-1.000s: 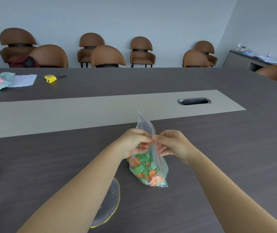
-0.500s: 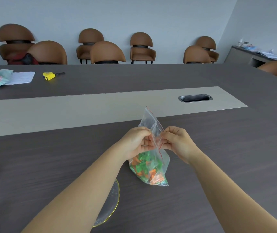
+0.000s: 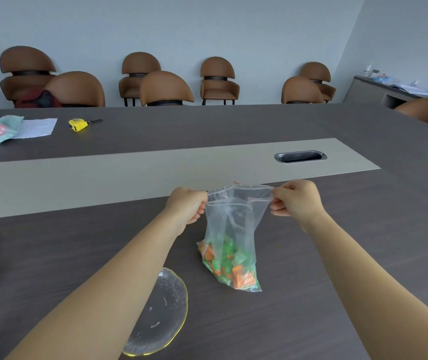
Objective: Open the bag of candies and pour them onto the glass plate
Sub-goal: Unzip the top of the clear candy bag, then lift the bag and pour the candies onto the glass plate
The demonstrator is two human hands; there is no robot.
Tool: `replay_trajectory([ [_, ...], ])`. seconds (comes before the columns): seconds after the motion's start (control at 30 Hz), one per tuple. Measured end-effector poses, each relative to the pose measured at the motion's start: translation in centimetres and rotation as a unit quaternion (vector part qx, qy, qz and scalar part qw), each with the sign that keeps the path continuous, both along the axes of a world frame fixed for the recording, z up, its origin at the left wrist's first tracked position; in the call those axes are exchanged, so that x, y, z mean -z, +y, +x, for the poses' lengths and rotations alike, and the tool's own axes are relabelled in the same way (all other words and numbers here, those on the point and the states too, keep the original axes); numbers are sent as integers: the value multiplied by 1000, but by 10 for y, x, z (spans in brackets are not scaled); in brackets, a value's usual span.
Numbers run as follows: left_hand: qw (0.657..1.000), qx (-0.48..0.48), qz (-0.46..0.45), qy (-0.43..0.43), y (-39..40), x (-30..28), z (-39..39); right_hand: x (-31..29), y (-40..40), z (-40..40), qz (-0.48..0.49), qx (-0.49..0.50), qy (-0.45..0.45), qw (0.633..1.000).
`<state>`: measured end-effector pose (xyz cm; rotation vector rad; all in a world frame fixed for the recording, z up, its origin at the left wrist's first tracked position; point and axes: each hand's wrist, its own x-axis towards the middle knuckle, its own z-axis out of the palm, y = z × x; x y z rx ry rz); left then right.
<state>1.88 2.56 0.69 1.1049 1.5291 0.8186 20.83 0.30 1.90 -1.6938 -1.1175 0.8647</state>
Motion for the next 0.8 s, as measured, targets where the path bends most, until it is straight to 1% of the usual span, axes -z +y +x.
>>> replay_trajectory([
  [0.07, 1000, 4, -14, 11, 0, -1, -10, -1, 2, 4, 14, 31, 14, 999],
  [0.13, 999, 41, -33, 9, 0, 0, -19, -1, 3, 5, 21, 42, 40, 998],
  [0.27, 987, 154, -44, -5, -2, 1, -21, 2, 0, -8, 26, 5, 67, 997],
  [0.33, 983, 180, -37, -23, -3, 1, -16, 2, -3, -15, 29, -19, 85, 996],
  [0.4, 985, 168, -19, -29, -5, 2, -11, 4, -9, -19, 31, -39, 114, 992],
  [0.43, 988, 145, -8, -44, -5, 3, -10, 5, -14, -20, 32, -49, 129, 990],
  [0.5, 991, 86, -4, -104, -4, 7, -7, 9, -25, -21, 36, -81, 141, 986],
  [0.53, 988, 63, -9, -143, -5, 9, -6, 13, -31, -21, 36, -106, 133, 985],
  [0.6, 978, 36, -16, -205, -7, 10, -5, 21, -42, -23, 29, -148, 130, 980],
  [0.63, 975, 32, -16, -220, -8, 11, -5, 25, -46, -26, 29, -154, 134, 978],
  [0.7, 969, 31, -12, -243, -12, 12, -5, 35, -50, -32, 38, -129, 104, 985],
  [0.8, 964, 32, -5, -264, -18, 14, -12, 41, -52, -40, 73, -42, 1, 996],
])
